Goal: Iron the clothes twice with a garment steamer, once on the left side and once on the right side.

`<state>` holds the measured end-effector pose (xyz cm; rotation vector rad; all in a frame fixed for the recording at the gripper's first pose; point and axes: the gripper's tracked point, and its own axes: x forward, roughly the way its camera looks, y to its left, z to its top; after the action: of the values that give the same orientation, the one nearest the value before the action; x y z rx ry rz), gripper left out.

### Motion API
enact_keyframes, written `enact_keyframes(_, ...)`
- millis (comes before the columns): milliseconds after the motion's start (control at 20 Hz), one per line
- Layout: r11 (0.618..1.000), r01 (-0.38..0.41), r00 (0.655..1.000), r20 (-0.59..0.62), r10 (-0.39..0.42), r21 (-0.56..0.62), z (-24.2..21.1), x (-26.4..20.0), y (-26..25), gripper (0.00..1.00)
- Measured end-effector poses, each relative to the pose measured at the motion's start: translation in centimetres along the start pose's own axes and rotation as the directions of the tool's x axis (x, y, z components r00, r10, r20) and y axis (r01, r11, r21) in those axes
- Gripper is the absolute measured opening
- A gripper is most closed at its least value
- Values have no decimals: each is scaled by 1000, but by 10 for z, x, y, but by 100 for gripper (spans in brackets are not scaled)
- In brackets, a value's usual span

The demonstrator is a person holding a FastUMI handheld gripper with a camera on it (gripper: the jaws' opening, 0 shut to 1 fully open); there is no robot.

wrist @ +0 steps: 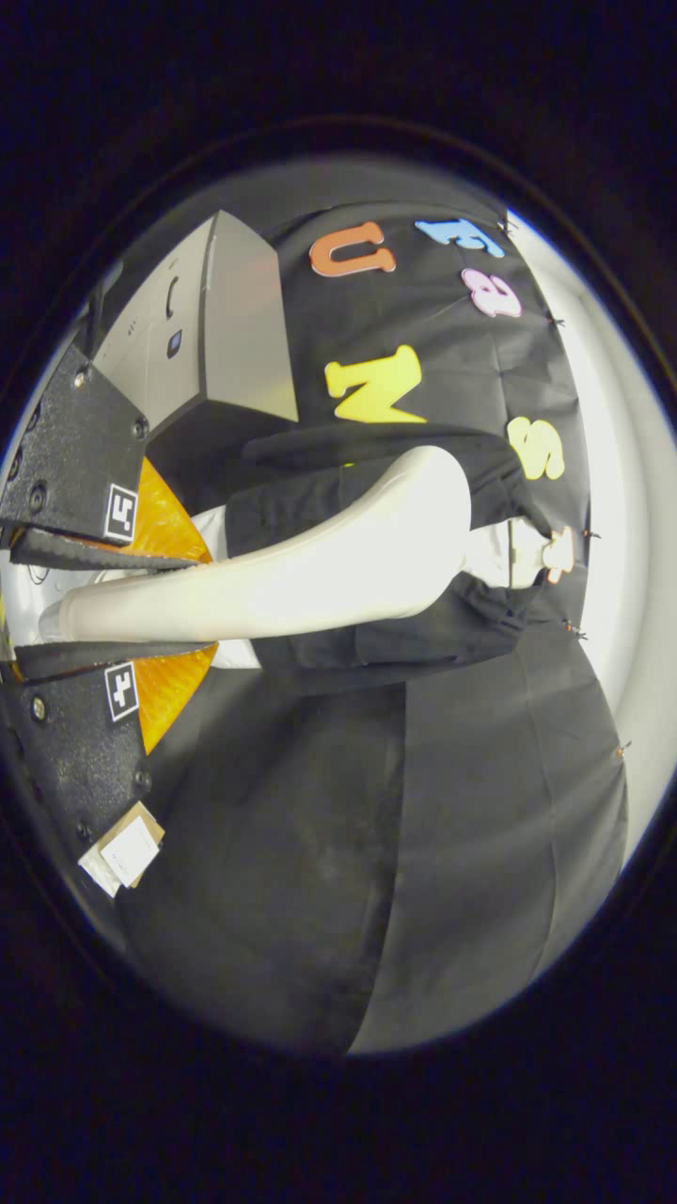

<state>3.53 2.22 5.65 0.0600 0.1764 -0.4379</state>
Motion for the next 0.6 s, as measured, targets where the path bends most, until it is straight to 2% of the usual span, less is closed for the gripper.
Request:
enact_keyframes(350, 990, -141, 984, 105, 141, -5, 57, -31, 10, 33)
enact_keyframes(600, 971, -232, 964, 118, 237, -55, 56, -37, 5, 33)
